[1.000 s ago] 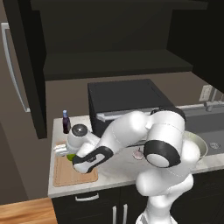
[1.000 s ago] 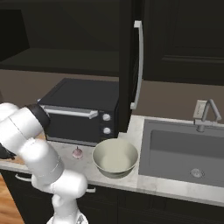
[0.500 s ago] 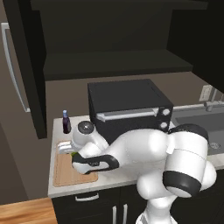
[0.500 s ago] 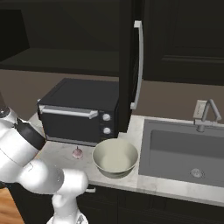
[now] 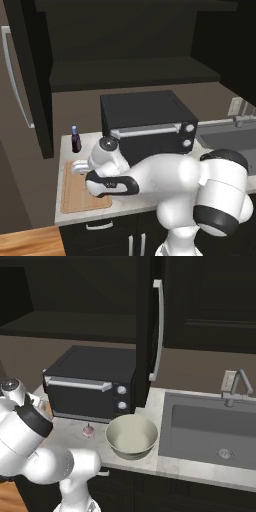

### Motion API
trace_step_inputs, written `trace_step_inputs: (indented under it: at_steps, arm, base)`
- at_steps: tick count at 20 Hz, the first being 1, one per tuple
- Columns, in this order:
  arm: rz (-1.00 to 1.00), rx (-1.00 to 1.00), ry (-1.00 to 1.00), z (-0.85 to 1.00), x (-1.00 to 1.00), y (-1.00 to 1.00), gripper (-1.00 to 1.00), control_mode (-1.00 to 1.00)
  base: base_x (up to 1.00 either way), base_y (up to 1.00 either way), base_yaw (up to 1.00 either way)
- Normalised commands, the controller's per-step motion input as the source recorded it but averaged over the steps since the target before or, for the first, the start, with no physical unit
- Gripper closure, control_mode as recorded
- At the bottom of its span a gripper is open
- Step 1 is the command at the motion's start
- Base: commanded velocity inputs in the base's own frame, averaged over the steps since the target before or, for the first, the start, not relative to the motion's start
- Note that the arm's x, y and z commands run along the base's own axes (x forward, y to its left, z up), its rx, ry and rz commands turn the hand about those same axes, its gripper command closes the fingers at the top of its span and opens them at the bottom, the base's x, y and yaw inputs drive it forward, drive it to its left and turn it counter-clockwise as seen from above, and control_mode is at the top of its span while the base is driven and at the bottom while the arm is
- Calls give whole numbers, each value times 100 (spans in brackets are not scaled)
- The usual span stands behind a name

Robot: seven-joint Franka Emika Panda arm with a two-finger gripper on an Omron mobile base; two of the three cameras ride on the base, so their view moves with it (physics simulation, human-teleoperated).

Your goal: Open the cabinet. Place the bowl and condiment on the counter. Then place the lime and garlic on the cutting board.

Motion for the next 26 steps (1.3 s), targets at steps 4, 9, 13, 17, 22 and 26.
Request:
trace_step_inputs:
  at_steps: [4,9,13,17,22,26]
  arm:
    - [-3,6,8,34,-17,-4,-100,-100]
    - [-5,5,0,53,-83,-35,-100,-100]
    - [-7,4,0,43,-91,-58,-100,-100]
    - [-8,1,0,56,-65,-61,-100,-100]
    - [-2,0,0,38,-36,-76,-100,-100]
    - [0,-2,0,6,0,-89,-100,-100]
  base:
    - [0,0,0]
    - [0,0,0]
    - [0,0,0]
    - [0,0,0]
    - [0,0,0]
    - [0,0,0]
